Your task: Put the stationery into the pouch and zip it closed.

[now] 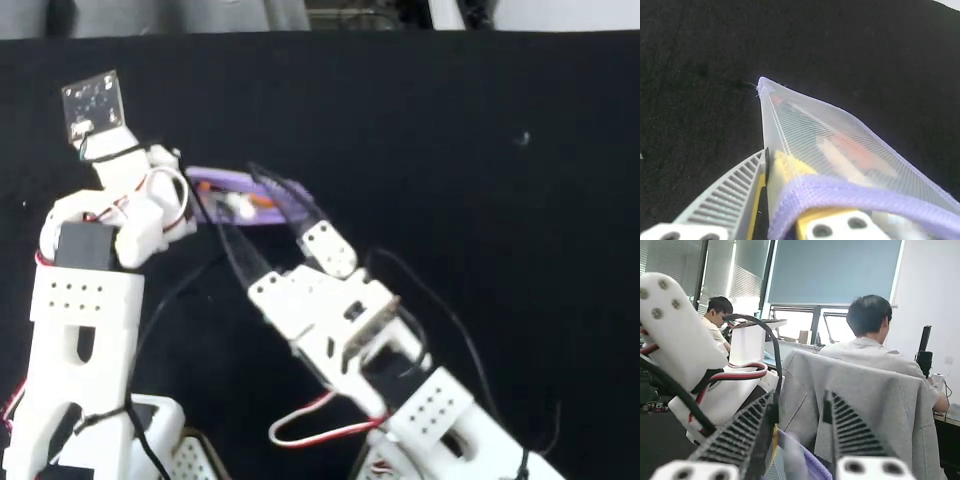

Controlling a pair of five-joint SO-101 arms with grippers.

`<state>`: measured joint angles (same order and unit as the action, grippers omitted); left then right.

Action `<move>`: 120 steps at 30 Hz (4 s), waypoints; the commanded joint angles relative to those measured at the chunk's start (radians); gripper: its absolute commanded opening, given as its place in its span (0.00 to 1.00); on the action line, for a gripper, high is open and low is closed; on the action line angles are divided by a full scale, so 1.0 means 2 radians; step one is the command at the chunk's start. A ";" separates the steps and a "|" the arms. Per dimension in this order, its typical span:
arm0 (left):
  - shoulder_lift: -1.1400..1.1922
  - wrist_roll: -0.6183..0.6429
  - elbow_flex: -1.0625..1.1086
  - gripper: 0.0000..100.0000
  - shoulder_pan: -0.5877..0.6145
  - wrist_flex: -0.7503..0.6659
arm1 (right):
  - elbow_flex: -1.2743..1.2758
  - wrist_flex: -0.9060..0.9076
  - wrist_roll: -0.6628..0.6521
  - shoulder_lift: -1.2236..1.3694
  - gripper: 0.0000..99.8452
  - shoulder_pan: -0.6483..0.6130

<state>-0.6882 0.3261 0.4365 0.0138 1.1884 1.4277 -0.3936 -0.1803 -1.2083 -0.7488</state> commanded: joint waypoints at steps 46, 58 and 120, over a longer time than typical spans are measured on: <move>-0.003 -0.004 0.006 0.03 0.302 -0.139 | -0.127 0.617 -0.123 -0.007 0.16 0.028; -0.002 -0.003 0.006 0.03 0.302 -0.139 | -0.126 0.610 -0.124 0.076 0.16 0.026; -0.003 -0.021 -0.119 0.03 0.132 0.048 | -0.425 0.648 -0.154 0.231 0.01 0.135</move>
<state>-0.6882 0.2969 0.3276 0.3682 1.2144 0.6529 0.9076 -0.4918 -0.6375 -0.5002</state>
